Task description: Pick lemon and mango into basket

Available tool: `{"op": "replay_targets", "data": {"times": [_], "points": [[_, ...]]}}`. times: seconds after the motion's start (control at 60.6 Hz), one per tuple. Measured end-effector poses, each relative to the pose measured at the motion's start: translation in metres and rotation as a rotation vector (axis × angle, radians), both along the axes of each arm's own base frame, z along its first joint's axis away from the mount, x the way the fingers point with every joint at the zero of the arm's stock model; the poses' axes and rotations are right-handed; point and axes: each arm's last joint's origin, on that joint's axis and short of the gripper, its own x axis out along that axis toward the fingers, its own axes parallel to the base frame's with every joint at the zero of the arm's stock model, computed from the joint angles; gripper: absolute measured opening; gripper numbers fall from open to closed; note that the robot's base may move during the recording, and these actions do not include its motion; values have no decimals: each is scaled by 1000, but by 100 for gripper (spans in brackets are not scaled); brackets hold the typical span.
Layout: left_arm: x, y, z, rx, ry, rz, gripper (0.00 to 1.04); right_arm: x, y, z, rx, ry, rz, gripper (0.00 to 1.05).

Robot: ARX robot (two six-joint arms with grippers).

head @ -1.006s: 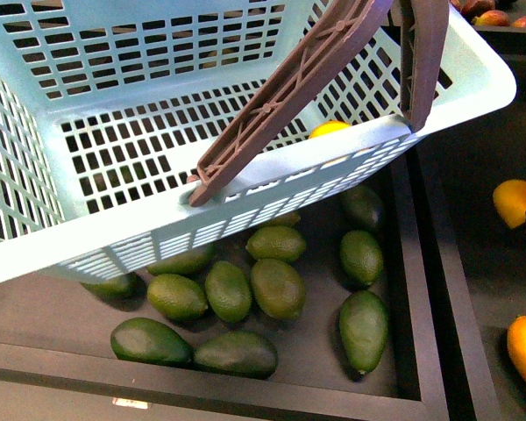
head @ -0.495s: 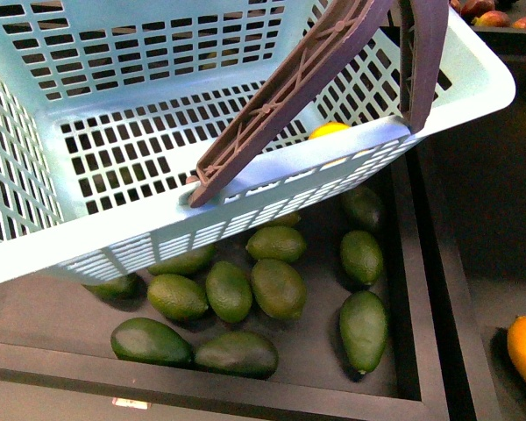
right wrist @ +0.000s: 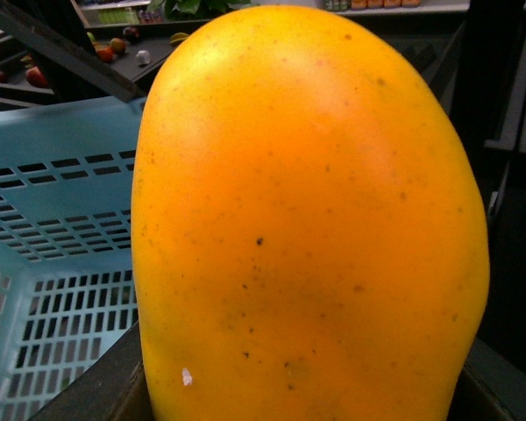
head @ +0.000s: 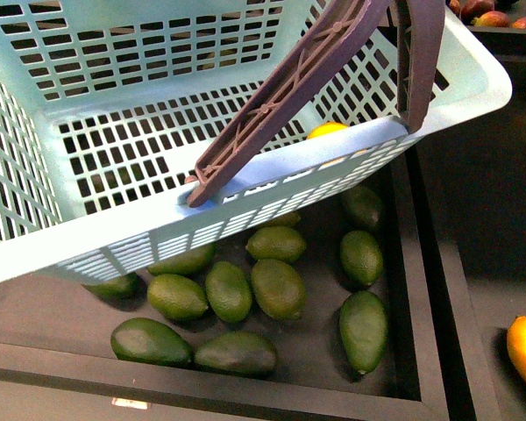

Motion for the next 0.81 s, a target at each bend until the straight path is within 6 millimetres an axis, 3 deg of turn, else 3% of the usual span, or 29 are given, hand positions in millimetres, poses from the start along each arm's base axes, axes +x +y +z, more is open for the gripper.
{"op": "replay_targets", "data": {"times": [0.231, 0.528, 0.808], "points": [[0, 0, 0, -1, 0, -1, 4, 22, 56, -8, 53, 53, -14, 60], [0, 0, 0, 0, 0, 0, 4, 46, 90, -15, 81, 132, -90, 60], [0, 1, 0, 4, -3, 7, 4, 44, 91, -17, 96, 161, -115, 97]]}}
